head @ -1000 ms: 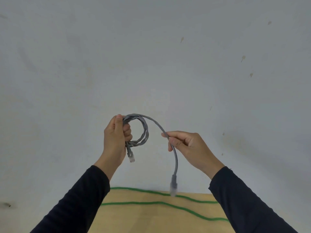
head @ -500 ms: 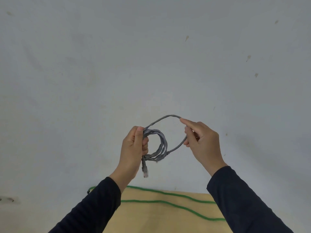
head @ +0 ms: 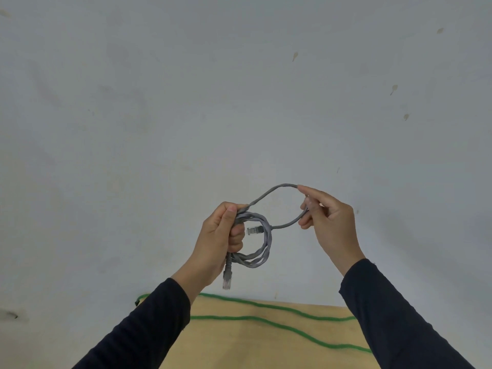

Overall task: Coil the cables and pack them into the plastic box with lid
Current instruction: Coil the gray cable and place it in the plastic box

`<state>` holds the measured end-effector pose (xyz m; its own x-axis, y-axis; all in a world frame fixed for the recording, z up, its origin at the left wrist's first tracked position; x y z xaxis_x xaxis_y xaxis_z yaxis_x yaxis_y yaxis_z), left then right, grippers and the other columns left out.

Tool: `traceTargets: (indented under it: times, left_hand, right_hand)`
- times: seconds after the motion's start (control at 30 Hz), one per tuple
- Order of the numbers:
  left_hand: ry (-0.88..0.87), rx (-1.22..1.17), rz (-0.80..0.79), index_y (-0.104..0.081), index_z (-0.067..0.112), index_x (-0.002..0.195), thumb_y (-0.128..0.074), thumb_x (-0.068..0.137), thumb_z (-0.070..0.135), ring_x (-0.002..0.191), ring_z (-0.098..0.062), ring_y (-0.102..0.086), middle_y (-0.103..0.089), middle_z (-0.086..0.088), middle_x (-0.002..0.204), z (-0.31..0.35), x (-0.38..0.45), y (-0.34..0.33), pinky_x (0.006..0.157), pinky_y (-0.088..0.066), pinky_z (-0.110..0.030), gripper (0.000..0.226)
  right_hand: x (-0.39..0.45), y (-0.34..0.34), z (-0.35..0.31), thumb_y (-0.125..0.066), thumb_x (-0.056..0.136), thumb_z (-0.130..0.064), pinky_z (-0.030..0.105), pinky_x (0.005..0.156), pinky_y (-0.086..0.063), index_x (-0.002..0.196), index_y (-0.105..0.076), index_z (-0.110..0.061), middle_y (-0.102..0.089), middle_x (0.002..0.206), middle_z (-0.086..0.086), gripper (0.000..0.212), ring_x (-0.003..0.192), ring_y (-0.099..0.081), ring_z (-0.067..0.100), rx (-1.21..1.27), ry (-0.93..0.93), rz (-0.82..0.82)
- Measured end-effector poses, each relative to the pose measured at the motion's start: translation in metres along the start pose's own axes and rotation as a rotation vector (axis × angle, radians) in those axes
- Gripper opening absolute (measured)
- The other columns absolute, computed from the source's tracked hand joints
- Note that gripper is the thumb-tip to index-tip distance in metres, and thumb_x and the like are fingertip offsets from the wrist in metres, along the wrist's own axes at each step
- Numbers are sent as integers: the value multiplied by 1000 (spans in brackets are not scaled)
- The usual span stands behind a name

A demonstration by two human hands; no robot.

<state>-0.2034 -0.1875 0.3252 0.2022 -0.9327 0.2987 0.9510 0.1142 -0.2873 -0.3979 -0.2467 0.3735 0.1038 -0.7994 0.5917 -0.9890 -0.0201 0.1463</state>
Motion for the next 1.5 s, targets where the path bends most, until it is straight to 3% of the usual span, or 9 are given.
traceTargets:
  times: [0.23, 0.4, 0.63, 0.83, 0.97, 1.1, 1.2, 1.33, 1.5]
  left_hand:
    - [1, -154, 108, -59, 15, 86, -35, 100, 22, 42, -5, -23, -37, 9, 49, -7, 6, 2, 38, -21, -15, 29]
    - [-59, -207, 197, -58, 16, 86, -34, 100, 23, 42, -5, -29, -40, 10, 49, -1, 14, 5, 39, -26, -16, 29]
    - [-86, -201, 252, -59, 16, 87, -33, 100, 24, 40, -4, -29, -40, 12, 47, 2, 17, 17, 37, -27, -14, 30]
    - [-113, -127, 317, -59, 17, 89, -34, 100, 25, 43, -5, -32, -41, 9, 50, 4, 15, 26, 39, -31, -15, 29]
    - [-116, -57, 309, -59, 16, 92, -35, 100, 25, 43, -7, -33, -41, 5, 55, 2, 16, 25, 41, -32, -17, 27]
    - [-99, -43, 323, -59, 16, 92, -35, 100, 24, 43, -6, -33, -42, 7, 53, -1, 17, 30, 41, -32, -16, 27]
    - [-126, 16, 358, -58, 17, 91, -34, 100, 24, 43, -5, -32, -41, 4, 56, 3, 20, 45, 40, -29, -16, 27]
    - [-128, 17, 446, -57, 17, 87, -33, 100, 22, 41, -4, -31, -39, 1, 59, 9, 26, 81, 38, -27, -15, 28]
    - [-124, 10, 334, -58, 15, 86, -34, 100, 22, 43, -6, -28, -40, 10, 50, 13, 24, 78, 39, -24, -16, 29]
  right_hand:
    - [-15, -37, 15, -46, 91, 6, 20, 51, -52, 99, -66, -20, -59, 71, 7, 34, 49, -58, 10, 230, -145, -89]
    - [-36, -70, 12, -47, 92, 2, 22, 53, -49, 89, -65, -13, -62, 69, 6, 24, 56, -57, 12, 146, -121, -191]
    - [-48, -73, -28, -39, 92, -13, 8, 53, -31, 111, -52, -13, -38, 62, -17, 22, 54, -39, 2, -405, 322, -130]
    - [-66, -84, -50, -61, 84, -23, 16, 64, -36, 125, -45, -6, -46, 73, -2, 48, 69, -37, 7, -587, 616, -19]
    - [-74, -102, -55, -59, 88, -13, 22, 60, -46, 115, -60, -9, -52, 73, 4, 28, 66, -47, 14, -534, 714, -98]
    - [-69, -110, -55, -59, 84, 1, 8, 69, -39, 92, -67, -7, -53, 81, 5, 14, 72, -46, 6, -312, 608, -289]
    - [-66, -108, -51, -54, 89, -1, 10, 75, -41, 88, -61, -8, -63, 91, 1, 9, 86, -56, 7, -123, 404, -449]
    - [-53, -89, -36, -41, 92, -9, 18, 73, -47, 88, -54, -10, -61, 68, -4, 14, 77, -65, 16, 216, 70, -524]
    - [-26, -57, -14, -43, 95, -10, 19, 60, -45, 94, -64, -28, -56, 60, -5, 27, 58, -52, 10, -144, 41, -381]
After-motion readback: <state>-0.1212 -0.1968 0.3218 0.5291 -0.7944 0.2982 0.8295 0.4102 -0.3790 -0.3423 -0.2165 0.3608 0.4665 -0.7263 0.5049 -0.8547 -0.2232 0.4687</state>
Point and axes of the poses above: each hand's wrist, its own x-axis towards the middle knuckle, its own y-axis out of the back of the hand, z = x × y, the point moved 9 cm from there along x, towards the middle knuckle
